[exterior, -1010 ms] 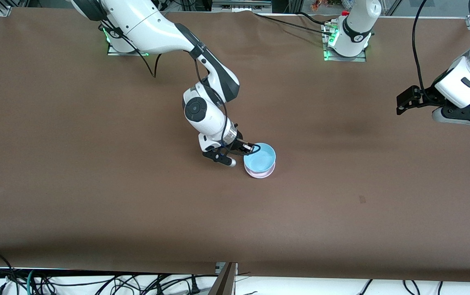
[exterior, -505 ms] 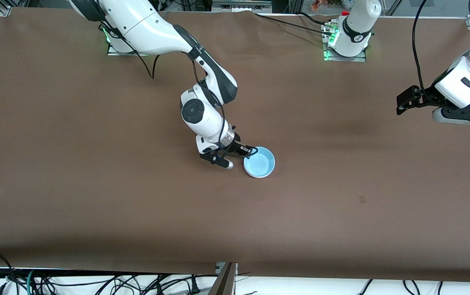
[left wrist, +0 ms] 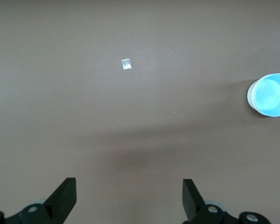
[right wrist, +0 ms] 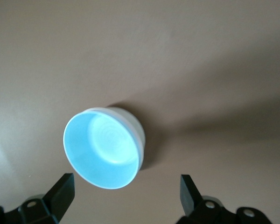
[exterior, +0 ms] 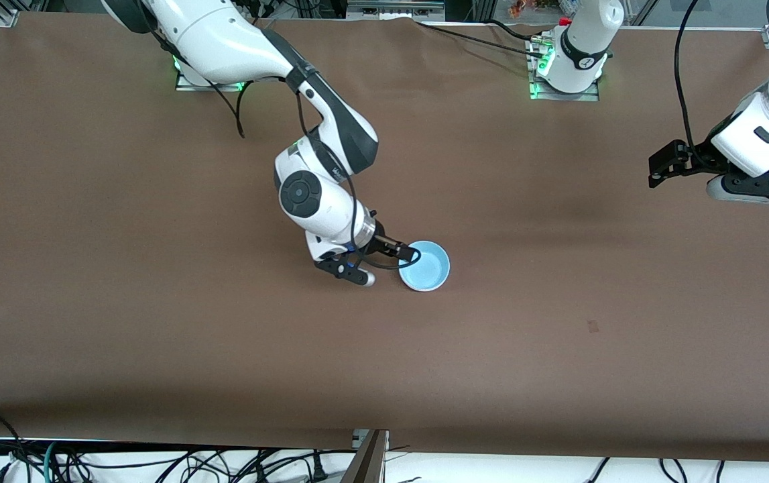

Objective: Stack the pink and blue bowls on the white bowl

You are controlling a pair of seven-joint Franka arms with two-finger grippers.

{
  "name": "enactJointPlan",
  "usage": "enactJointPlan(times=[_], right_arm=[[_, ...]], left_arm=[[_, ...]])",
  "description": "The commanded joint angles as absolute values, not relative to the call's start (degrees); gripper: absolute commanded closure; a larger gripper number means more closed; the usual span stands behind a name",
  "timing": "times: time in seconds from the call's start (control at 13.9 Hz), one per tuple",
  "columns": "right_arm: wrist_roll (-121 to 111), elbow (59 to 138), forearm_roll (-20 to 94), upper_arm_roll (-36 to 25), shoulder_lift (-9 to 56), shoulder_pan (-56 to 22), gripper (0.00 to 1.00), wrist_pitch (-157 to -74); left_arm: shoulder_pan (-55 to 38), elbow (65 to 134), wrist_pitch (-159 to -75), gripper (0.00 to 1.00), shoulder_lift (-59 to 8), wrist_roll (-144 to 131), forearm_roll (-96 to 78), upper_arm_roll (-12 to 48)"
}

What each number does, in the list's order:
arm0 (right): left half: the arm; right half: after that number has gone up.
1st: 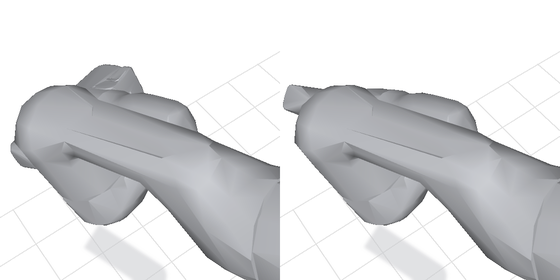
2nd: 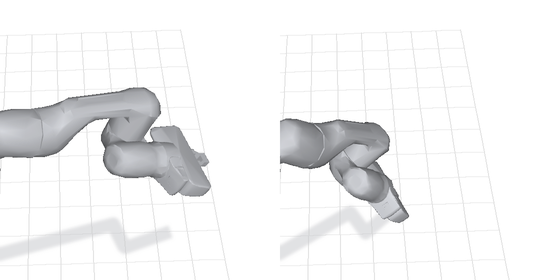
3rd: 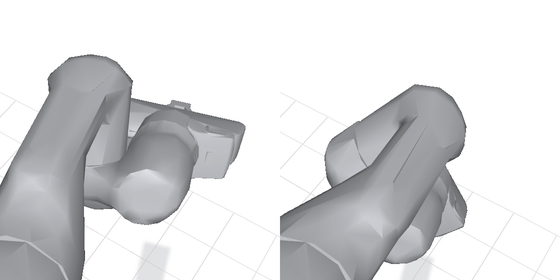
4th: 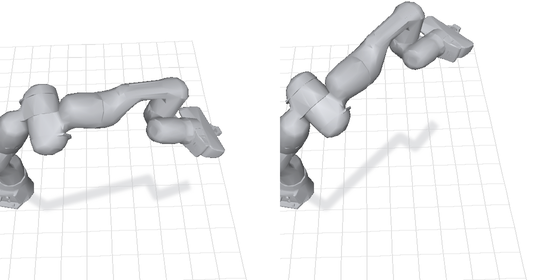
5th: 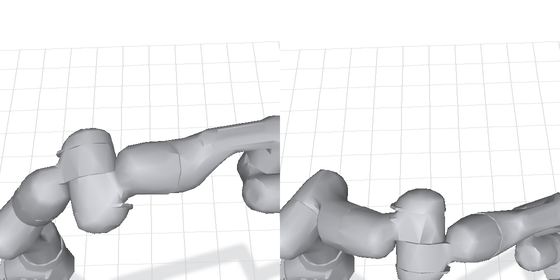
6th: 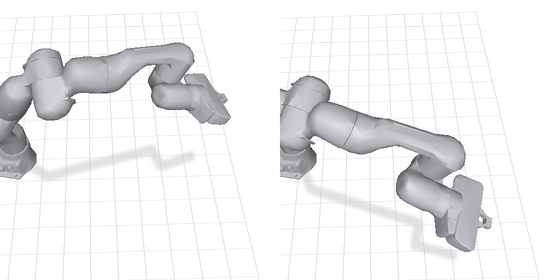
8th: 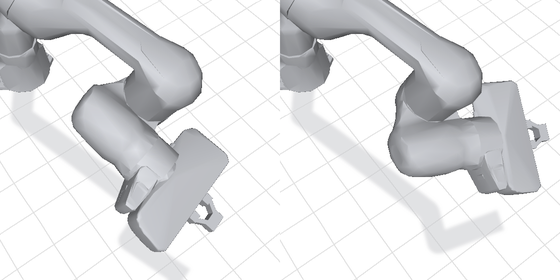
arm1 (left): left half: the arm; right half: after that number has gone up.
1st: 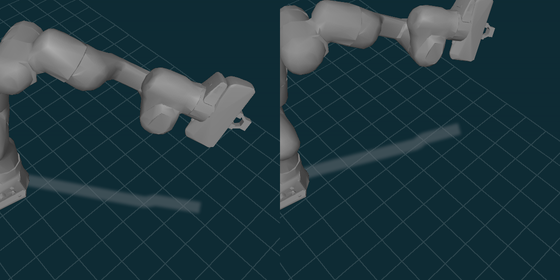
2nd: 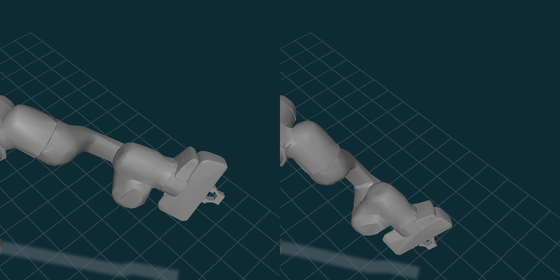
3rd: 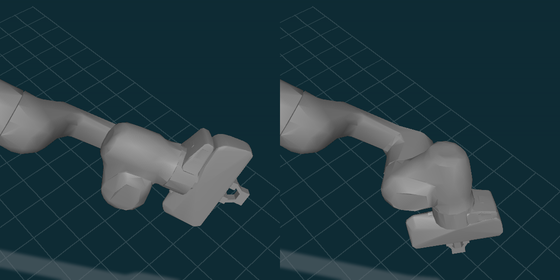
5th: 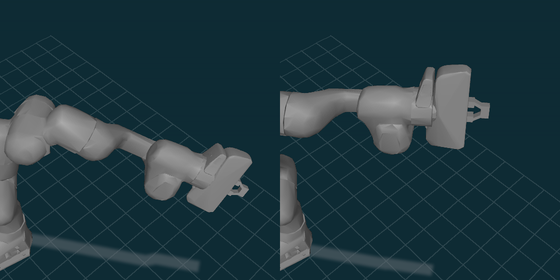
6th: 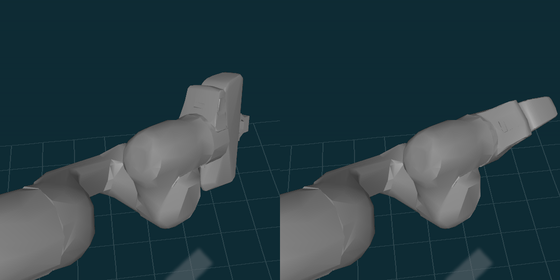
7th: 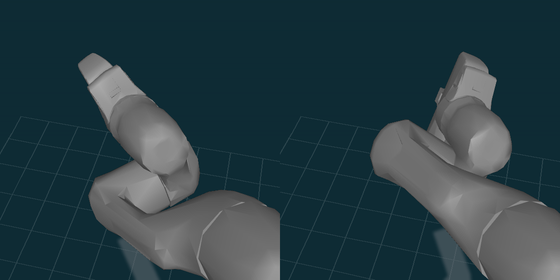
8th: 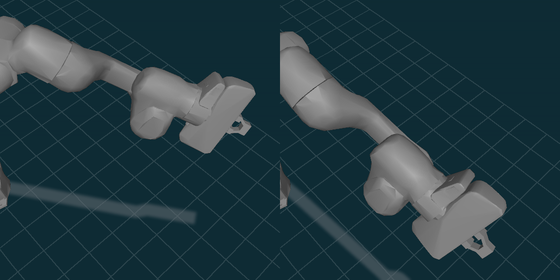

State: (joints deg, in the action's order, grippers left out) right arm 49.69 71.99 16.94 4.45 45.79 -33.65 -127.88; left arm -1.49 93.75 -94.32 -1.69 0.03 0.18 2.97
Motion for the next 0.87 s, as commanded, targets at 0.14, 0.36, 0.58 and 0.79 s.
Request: enactJointPlan(times=[0.14,0.36,0.58,0.79], right_arm=[[38.3,71.7,12.3,3.8,41.8,-30.2,0.00,-117.5],[28.7,72.2,9.7,3.8,38.1,-26.6,0.00,-108.8],[19.7,72.9,8.2,3.9,34.6,-22.0,0.00,-100.5],[12.8,75.6,5.0,3.9,30.7,-17.9,0.00,-95.5]], left_arm=[[-1.5,93.9,-93.6,0.00,-1.0,-0.4,-1.0,2.9],[-1.5,93.9,-93.6,0.00,-1.0,-0.4,-1.0,2.9],[-1.5,93.9,-93.6,0.00,-1.0,-0.3,-1.0,2.9],[-1.5,93.9,-93.6,0.00,-1.0,-0.3,-1.0,2.9]])
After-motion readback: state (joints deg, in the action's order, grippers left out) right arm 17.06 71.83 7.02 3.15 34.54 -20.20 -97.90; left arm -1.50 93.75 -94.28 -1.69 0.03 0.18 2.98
